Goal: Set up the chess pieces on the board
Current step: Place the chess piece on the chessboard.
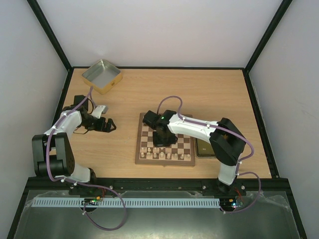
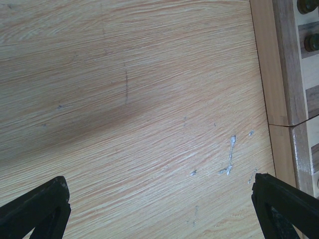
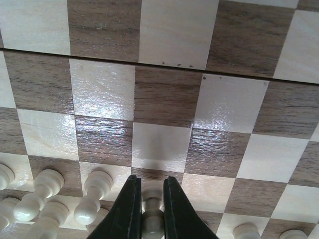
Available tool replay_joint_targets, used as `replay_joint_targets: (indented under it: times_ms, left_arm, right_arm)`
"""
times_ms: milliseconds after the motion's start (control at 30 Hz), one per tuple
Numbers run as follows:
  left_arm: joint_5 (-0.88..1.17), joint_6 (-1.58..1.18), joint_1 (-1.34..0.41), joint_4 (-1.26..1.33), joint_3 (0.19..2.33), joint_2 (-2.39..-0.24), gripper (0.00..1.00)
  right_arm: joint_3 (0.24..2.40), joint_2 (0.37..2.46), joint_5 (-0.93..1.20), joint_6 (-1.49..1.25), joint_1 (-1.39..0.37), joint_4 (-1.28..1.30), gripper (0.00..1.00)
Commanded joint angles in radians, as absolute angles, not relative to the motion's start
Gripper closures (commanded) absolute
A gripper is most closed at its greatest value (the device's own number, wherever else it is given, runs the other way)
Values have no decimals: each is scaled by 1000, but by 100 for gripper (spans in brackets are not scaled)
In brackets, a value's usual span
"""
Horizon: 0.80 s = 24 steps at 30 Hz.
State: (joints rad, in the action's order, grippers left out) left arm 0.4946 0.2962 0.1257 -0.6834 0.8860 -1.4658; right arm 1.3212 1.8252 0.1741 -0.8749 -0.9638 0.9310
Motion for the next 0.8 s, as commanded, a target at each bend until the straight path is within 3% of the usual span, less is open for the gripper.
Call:
replay_joint_targets:
  times_ms: [0,767]
  left_arm:
    - [516,311,135,-706,908,-1439,1]
    - [520,314,149,-706,907,-1430,1]
  right_arm:
    - [1328,1835,174,-865,-970,945,94]
    - [1301,1854,184,-856,-975,942,91]
